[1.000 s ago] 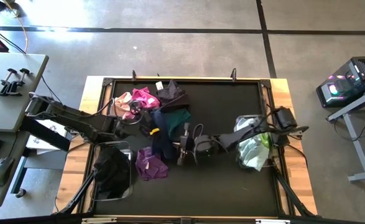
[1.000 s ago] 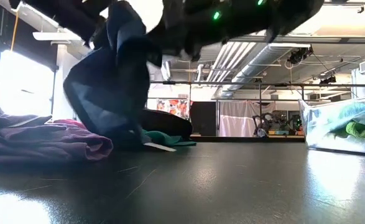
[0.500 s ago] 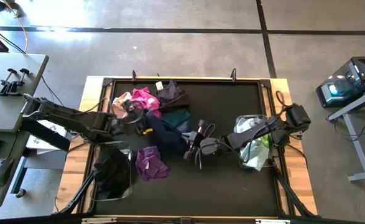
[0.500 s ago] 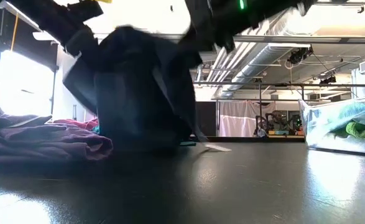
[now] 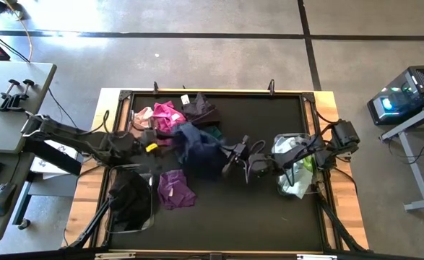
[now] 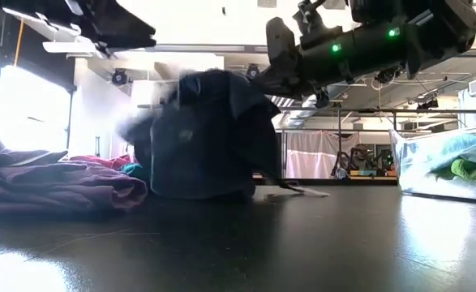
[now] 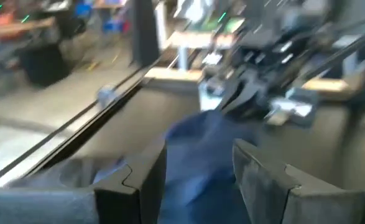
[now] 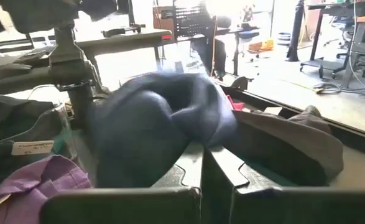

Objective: Sort towels by color in basket
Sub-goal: Put the dark blue towel into the left transparent bin

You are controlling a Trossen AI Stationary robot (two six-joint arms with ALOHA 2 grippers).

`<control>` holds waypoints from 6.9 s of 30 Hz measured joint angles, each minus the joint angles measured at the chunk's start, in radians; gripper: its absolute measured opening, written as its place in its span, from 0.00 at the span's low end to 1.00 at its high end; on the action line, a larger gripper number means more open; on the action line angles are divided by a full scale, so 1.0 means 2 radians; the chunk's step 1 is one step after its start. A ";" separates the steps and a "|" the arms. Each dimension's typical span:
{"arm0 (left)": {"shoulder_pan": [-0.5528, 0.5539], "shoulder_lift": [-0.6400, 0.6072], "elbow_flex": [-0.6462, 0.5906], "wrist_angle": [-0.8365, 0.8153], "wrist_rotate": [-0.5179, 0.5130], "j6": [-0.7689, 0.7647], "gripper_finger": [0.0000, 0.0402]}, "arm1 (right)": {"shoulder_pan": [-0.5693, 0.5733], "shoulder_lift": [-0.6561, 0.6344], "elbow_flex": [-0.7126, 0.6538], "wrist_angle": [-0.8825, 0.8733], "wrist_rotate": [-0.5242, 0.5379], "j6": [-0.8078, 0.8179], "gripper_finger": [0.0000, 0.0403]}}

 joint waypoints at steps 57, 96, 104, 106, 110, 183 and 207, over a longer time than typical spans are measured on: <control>0.036 0.264 0.138 -0.001 0.197 0.182 0.04 | 0.016 -0.077 0.097 -0.200 -0.198 -0.103 0.25; -0.424 0.122 0.247 -0.609 0.020 -0.562 0.01 | 0.070 -0.059 0.096 -0.229 -0.150 -0.122 0.27; -0.395 0.059 0.068 -0.308 0.055 -0.560 0.02 | 0.078 -0.059 0.096 -0.232 -0.152 -0.127 0.27; -0.381 0.050 0.056 -0.310 0.060 -0.575 0.04 | 0.078 -0.059 0.096 -0.232 -0.152 -0.127 0.27; -0.357 0.022 0.054 -0.321 0.095 -0.579 0.14 | 0.078 -0.059 0.096 -0.232 -0.152 -0.126 0.27; -0.293 0.168 0.324 -0.835 0.267 -0.498 0.01 | 0.066 -0.059 0.096 -0.187 -0.152 -0.148 0.27; -0.251 0.140 0.153 -0.657 0.241 -0.391 0.00 | 0.058 -0.059 0.096 -0.195 -0.149 -0.135 0.27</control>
